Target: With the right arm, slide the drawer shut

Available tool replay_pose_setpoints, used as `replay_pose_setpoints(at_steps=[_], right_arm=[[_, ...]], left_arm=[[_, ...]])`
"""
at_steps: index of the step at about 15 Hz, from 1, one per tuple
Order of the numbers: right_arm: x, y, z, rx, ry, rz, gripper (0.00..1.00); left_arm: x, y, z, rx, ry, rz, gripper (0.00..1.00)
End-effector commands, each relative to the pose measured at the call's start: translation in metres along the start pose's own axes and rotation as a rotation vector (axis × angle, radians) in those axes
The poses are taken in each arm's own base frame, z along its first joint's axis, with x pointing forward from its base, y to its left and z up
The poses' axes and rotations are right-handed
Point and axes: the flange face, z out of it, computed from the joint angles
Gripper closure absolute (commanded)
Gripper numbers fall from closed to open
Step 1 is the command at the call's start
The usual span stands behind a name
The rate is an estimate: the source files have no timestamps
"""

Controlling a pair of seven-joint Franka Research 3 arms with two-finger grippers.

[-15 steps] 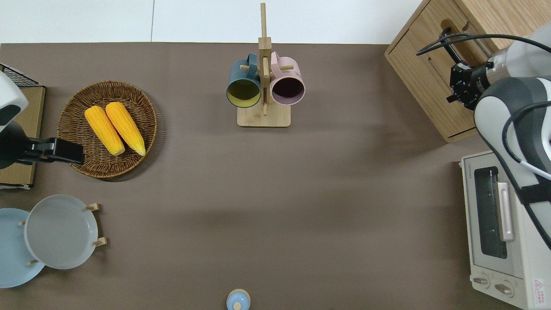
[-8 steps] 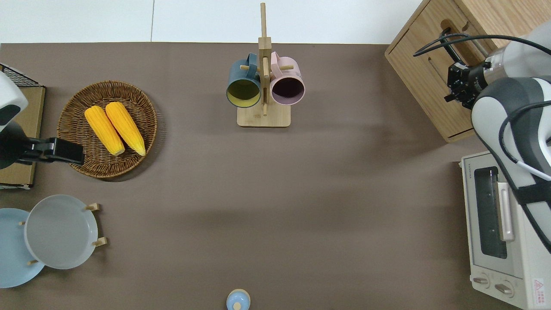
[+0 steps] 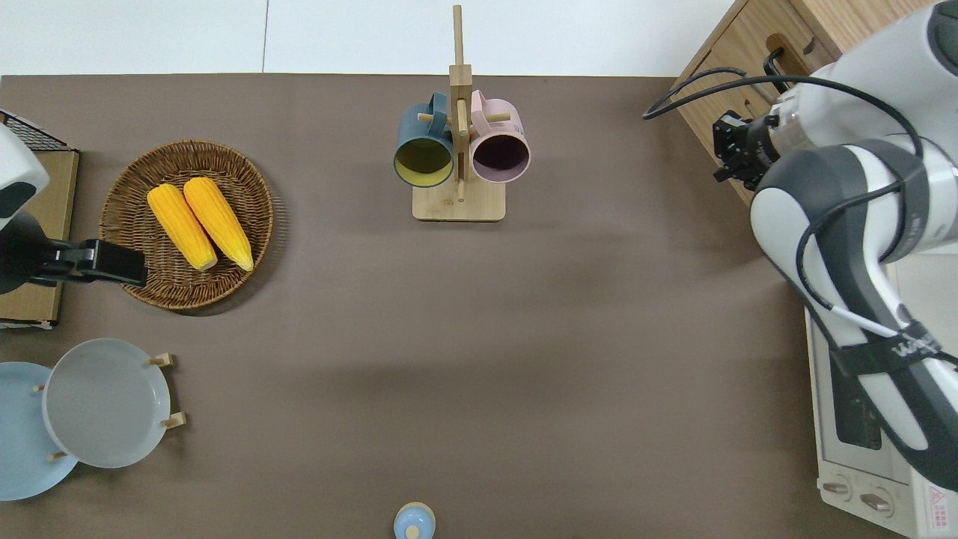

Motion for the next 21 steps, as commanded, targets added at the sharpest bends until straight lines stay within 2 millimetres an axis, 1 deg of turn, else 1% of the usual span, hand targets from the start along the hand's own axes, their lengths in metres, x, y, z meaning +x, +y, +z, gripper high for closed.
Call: replay_pose_setpoints(at_steps=[1,3,5,6,7,10,13,15,17,18,19,20,21], right_arm=[[-0.034,0.011,-0.036,0.0,-0.054,-0.171,1.0],[-0.042,0.023,-0.047,0.025,-0.08,-0.245,1.0],[-0.052,0.027,-0.052,0.012,-0.092,-0.298,1.0],[-0.054,0.028,-0.055,0.004,-0.09,-0.319,1.0],[-0.054,0.03,-0.055,-0.006,-0.093,-0.343,1.0],[-0.047,0.047,-0.064,-0.013,-0.094,-0.502,1.0],[-0.042,0.056,-0.069,-0.017,-0.086,-0.555,1.0],[-0.04,0.06,-0.071,-0.011,-0.089,-0.572,0.982],[-0.032,0.067,-0.073,-0.004,-0.086,-0.609,0.844],[-0.032,0.067,-0.073,-0.005,-0.083,-0.623,0.674],[-0.031,0.068,-0.072,-0.007,-0.084,-0.619,0.424],[-0.03,0.068,-0.072,-0.008,-0.082,-0.611,0.032],[-0.029,0.07,-0.074,-0.006,-0.081,-0.618,0.015]], left_arm=[[0.001,-0.001,-0.004,0.016,-0.005,0.011,0.01],[0.001,-0.001,-0.004,0.016,-0.005,0.011,0.01],[0.002,-0.001,-0.003,0.016,-0.007,0.011,0.01],[0.001,-0.001,-0.004,0.016,-0.005,0.011,0.01],[0.001,-0.001,-0.003,0.016,-0.007,0.011,0.01],[0.001,-0.001,-0.003,0.016,-0.007,0.011,0.01],[0.001,-0.001,-0.004,0.016,-0.005,0.011,0.01],[0.001,-0.001,-0.003,0.016,-0.007,0.011,0.01],[0.001,-0.001,-0.003,0.016,-0.007,0.011,0.01],[0.001,-0.001,-0.003,0.016,-0.007,0.011,0.01],[0.001,-0.001,-0.004,0.016,-0.005,0.011,0.01],[0.001,-0.001,-0.004,0.016,-0.005,0.011,0.01],[0.001,-0.001,-0.003,0.016,-0.007,0.011,0.01]])
